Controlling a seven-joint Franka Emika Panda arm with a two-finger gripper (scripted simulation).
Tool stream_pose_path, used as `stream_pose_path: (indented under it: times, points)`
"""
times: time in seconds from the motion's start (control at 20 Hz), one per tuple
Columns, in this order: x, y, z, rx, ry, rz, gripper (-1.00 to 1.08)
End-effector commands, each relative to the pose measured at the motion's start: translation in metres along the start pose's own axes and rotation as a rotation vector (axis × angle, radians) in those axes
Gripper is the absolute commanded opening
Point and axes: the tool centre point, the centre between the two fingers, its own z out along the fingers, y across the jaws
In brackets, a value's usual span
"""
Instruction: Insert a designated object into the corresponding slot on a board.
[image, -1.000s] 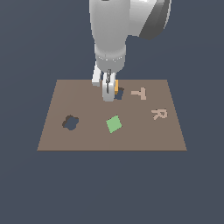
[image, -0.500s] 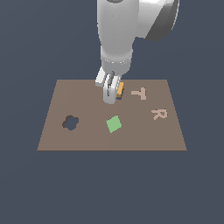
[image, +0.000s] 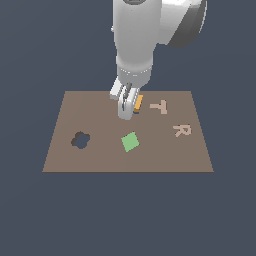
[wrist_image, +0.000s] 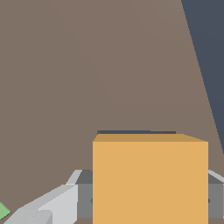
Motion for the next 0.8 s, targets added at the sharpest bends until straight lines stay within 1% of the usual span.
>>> stream_pose_path:
  times: [0.0,0.25,0.3,0.75]
  points:
    - [0.0001,-0.0003,0.0022,0.000,0.000,0.001,-1.00]
    - [0.0000,-0.0007,0.0093,0.000,0.000,0.004,-1.00]
    - [0.0000,-0.0007,0.0093,0.000,0.000,0.004,1.00]
    - [0.0000,-0.0007,0.0093,0.000,0.000,0.004,1.00]
